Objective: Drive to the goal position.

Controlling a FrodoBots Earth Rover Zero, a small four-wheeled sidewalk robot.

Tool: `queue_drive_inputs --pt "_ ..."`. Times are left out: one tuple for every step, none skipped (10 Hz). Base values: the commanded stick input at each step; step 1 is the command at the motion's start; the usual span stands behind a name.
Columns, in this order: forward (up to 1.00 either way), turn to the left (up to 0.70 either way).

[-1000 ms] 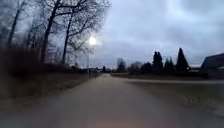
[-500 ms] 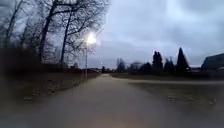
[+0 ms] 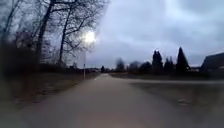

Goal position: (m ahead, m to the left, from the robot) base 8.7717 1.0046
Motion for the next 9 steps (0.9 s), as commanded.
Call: queue_drive_inputs --pt "1.0 0.04" --pt "1.0 0.04" --pt "1.0 0.04" --pt "1.0 0.04" --pt "1.0 0.04" --pt "1.0 0.04" --pt "1.0 0.04" --pt "1.0 0.04" --pt "1.0 0.04"
